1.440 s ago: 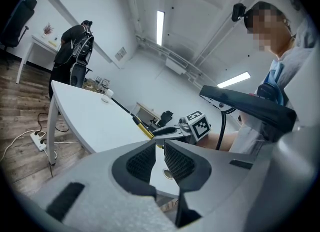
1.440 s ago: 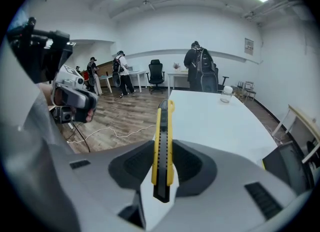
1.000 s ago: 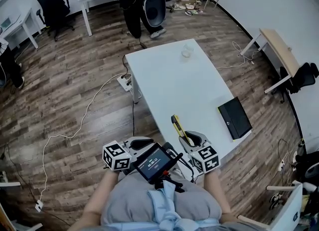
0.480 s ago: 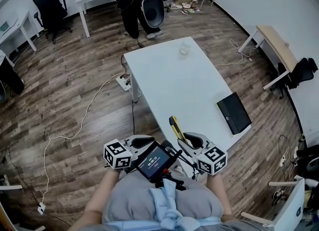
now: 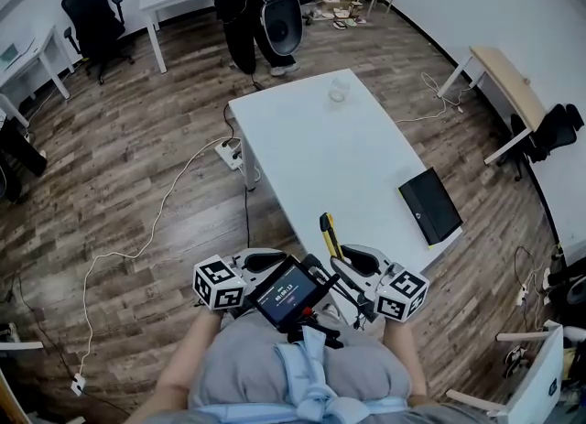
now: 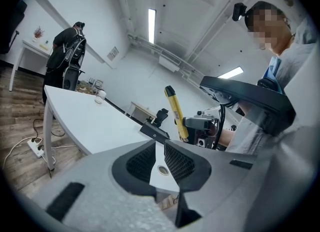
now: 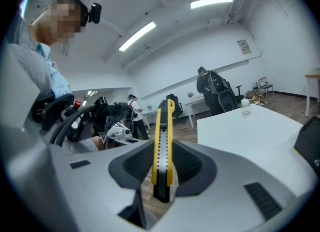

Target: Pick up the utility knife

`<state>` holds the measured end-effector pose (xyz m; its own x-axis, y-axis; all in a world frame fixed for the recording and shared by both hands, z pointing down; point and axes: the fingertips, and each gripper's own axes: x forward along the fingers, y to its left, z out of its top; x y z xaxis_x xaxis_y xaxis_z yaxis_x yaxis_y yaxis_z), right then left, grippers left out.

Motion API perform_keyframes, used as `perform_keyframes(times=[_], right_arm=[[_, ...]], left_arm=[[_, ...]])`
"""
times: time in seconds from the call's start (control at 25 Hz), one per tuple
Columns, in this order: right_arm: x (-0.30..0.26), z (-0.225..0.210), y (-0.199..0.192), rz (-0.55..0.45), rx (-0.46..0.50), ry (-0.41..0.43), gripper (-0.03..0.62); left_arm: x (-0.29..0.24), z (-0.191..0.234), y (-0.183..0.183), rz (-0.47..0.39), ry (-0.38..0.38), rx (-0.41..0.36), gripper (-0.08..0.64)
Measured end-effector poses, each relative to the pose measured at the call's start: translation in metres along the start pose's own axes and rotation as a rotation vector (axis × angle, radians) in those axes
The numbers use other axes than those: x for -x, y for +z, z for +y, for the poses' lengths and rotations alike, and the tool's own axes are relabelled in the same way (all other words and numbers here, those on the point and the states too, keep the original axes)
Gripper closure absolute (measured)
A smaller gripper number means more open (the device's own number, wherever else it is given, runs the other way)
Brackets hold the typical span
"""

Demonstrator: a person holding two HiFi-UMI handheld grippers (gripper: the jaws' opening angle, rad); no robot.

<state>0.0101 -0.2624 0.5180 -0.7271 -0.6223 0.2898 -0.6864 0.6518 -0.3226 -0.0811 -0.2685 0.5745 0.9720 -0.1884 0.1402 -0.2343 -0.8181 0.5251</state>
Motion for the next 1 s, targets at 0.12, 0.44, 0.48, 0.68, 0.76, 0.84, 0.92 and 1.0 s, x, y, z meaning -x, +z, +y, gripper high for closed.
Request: perform_keyframes(times=[0.12, 0.44, 0.48, 0.68, 0.76, 0.84, 0.92, 1.0], right_arm=[[0.004, 0.001, 0.007, -0.056, -0.027, 0.006, 0.468], [0.01, -0.001, 0.014, -0.107, -0.065, 0.012, 0.468], [0.01, 0.0, 0.015, -0.108, -0.066, 0.014, 0.468], [0.009, 0.001, 0.018, -0.107, -0.065, 0.025, 0.468], [0.008, 0.001, 0.016, -0.106, -0.07, 0.026, 0.468], [0.007, 0.002, 0.014, -0.107, -0.072, 0.029, 0.468], [0.007, 0.003, 0.015, -0.108, -0.07, 0.03, 0.468], [0.007, 0.003, 0.016, -0.109, -0.07, 0.031, 0.468]], left_arm=[[0.001, -0.001, 0.0, 0.002, -0.001, -0.002, 0.512], [0.0, -0.002, -0.004, 0.016, -0.007, -0.001, 0.512], [-0.001, -0.002, -0.004, 0.017, -0.009, -0.001, 0.512], [-0.004, -0.002, -0.004, 0.027, -0.02, -0.001, 0.512], [-0.004, -0.002, -0.006, 0.029, -0.024, 0.002, 0.512], [-0.004, -0.001, -0.007, 0.029, -0.025, 0.005, 0.512], [-0.004, -0.001, -0.007, 0.03, -0.026, 0.004, 0.512], [-0.004, -0.001, -0.006, 0.031, -0.028, 0.003, 0.512]])
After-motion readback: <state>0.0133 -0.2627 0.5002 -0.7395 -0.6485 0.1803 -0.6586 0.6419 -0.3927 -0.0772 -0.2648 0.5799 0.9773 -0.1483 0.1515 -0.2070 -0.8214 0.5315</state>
